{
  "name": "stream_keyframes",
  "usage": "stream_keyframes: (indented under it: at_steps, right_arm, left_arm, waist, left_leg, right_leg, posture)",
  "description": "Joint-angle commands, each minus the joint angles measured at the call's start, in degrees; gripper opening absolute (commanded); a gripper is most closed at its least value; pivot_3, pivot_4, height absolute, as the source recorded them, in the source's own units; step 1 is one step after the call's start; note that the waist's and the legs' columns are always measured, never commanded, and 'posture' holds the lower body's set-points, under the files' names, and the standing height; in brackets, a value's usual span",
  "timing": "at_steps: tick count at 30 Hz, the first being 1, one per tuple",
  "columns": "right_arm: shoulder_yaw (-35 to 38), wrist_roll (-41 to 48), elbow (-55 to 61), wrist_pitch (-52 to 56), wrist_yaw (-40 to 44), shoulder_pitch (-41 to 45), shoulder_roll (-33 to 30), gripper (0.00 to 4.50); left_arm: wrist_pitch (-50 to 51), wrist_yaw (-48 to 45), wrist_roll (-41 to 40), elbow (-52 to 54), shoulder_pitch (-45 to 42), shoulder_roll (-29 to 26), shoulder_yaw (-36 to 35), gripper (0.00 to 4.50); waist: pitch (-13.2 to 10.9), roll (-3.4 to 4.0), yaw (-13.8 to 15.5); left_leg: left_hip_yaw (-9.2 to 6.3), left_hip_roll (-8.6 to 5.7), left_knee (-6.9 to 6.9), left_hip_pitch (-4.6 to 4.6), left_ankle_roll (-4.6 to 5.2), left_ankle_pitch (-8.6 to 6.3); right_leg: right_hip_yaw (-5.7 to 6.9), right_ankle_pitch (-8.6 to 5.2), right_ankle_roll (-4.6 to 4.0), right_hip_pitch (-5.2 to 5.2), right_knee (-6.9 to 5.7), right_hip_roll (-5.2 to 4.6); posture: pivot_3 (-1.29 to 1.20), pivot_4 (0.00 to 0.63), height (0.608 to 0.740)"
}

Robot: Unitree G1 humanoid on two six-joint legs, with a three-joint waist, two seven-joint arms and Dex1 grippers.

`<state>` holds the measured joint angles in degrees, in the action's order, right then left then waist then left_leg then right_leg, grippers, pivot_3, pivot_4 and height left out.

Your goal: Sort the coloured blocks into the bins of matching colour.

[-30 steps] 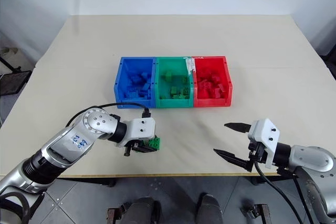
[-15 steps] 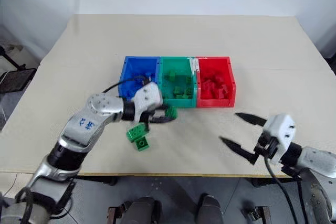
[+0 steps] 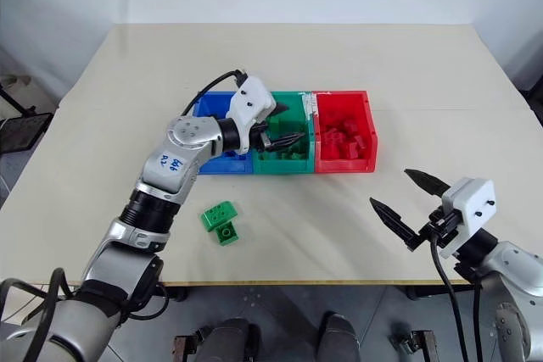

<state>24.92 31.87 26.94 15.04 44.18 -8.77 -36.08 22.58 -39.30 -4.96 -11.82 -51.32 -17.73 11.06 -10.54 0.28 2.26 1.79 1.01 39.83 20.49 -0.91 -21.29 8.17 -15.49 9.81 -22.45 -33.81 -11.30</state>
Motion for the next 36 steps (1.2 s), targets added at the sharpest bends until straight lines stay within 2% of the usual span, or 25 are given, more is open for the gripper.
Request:
stream_keyframes:
  at_steps: [1,3,6,8,10,14,18,22,25,30,36]
  right_arm:
    - [-0.7,0.1,-0.2,-1.3,2.3,2.3,-2.2,4.5]
    - [-2.0,0.1,-1.2,-1.0,4.1,3.8,-3.5,4.5]
    - [-4.4,0.0,-2.6,-0.9,6.8,6.0,-5.3,4.5]
    - [-6.3,0.0,-3.7,-0.9,8.6,8.0,-6.1,4.5]
    - [-9.7,0.1,-5.5,-0.5,12.6,11.5,-7.9,4.5]
    - [-15.1,-2.3,-8.6,-2.5,19.3,16.2,-10.8,4.5]
    - [-18.9,-3.8,-10.9,-3.7,22.4,19.7,-10.9,4.5]
    - [-20.1,-4.7,-12.5,-4.6,23.5,20.8,-10.7,4.5]
    - [-19.6,-4.8,-12.2,-4.9,24.6,19.2,-11.3,4.5]
    - [-18.1,-5.4,-11.0,-5.2,24.5,16.1,-12.0,4.5]
    - [-16.6,-5.4,-7.8,-4.4,21.9,12.7,-11.4,4.5]
  left_arm:
    - [-4.7,-6.0,-4.0,7.0,6.0,-5.1,-4.2,4.42]
    - [-6.3,-11.1,-7.7,10.3,10.7,-8.5,-6.8,4.42]
    - [-3.3,-17.0,-12.2,13.3,16.9,-14.3,-9.8,4.42]
    - [-4.8,-21.7,-15.6,14.4,22.1,-18.4,-13.5,4.42]
    - [-8.5,-25.4,-17.7,12.7,28.4,-23.4,-20.5,4.42]
    - [-16.8,-30.4,-16.4,9.3,36.8,-30.3,-25.6,4.42]
    - [-23.5,-34.1,-16.7,9.5,41.5,-32.9,-27.5,4.42]
    - [-24.1,-35.6,-17.0,14.9,42.9,-33.1,-24.4,4.42]
    - [-23.5,-35.2,-12.4,19.6,42.6,-33.8,-18.3,4.42]
    - [-15.2,-27.1,-6.7,26.0,37.0,-29.2,-9.0,4.42]
    - [-5.3,-23.6,-3.7,31.5,34.6,-27.2,-1.5,4.42]
  waist:
    - [0.0,0.01,-0.8]
    - [0.0,0.0,-1.1]
    - [0.0,0.01,-1.3]
    - [0.0,0.01,-1.2]
    - [0.0,0.0,-1.4]
    - [0.0,-0.01,-1.3]
    - [0.0,-0.03,-0.6]
    - [0.0,-0.04,-0.8]
    - [0.0,-0.04,-0.9]
    - [0.0,-0.05,-0.7]
    - [0.0,-0.05,-1.0]
  left_leg:
    - [0.0,0.0,-0.03,-0.02,0.0,0.0]
    - [0.0,0.02,-0.09,-0.08,0.0,0.0]
    - [0.01,0.04,-0.14,-0.13,0.0,0.0]
    - [0.02,0.04,-0.13,-0.13,0.0,0.0]
    - [0.03,0.05,-0.11,-0.14,-0.01,0.0]
    - [0.09,0.07,-0.18,-0.17,-0.02,-0.01]
    - [0.11,0.05,-0.09,-0.14,0.04,-0.05]
    - [0.12,0.05,-0.08,-0.12,0.04,-0.06]
    - [0.13,0.05,-0.09,-0.13,0.03,-0.07]
    - [0.15,0.04,-0.05,-0.13,0.03,-0.07]
    - [0.2,0.05,-0.18,-0.21,0.03,-0.07]
  right_leg:
    - [0.0,0.0,0.0,0.0,0.0,0.0]
    - [-0.02,0.0,0.0,-0.01,-0.04,0.0]
    - [-0.04,0.0,0.0,-0.02,-0.07,0.0]
    - [-0.05,0.0,0.0,-0.02,-0.05,0.0]
    - [-0.07,0.0,0.0,-0.01,-0.03,0.01]
    - [-0.13,0.0,0.0,-0.03,-0.02,0.02]
    - [-0.14,0.01,0.02,0.01,0.03,-0.01]
    - [-0.13,0.01,0.02,-0.01,0.01,0.0]
    - [-0.14,0.01,0.03,-0.01,0.0,0.0]
    - [-0.15,0.02,0.03,0.0,-0.01,0.0]
    - [-0.22,0.02,0.03,-0.03,-0.05,0.01]
  posture:
    - [0.0,0.15,0.74]
    - [0.0,0.15,0.74]
    - [0.0,0.15,0.74]
    - [0.0,0.15,0.74]
    - [0.0,0.15,0.74]
    - [0.0,0.15,0.74]
    - [0.0,0.15,0.74]
    - [0.0,0.15,0.74]
    - [0.0,0.15,0.74]
    - [0.0,0.15,0.74]
    - [0.0,0.15,0.74]
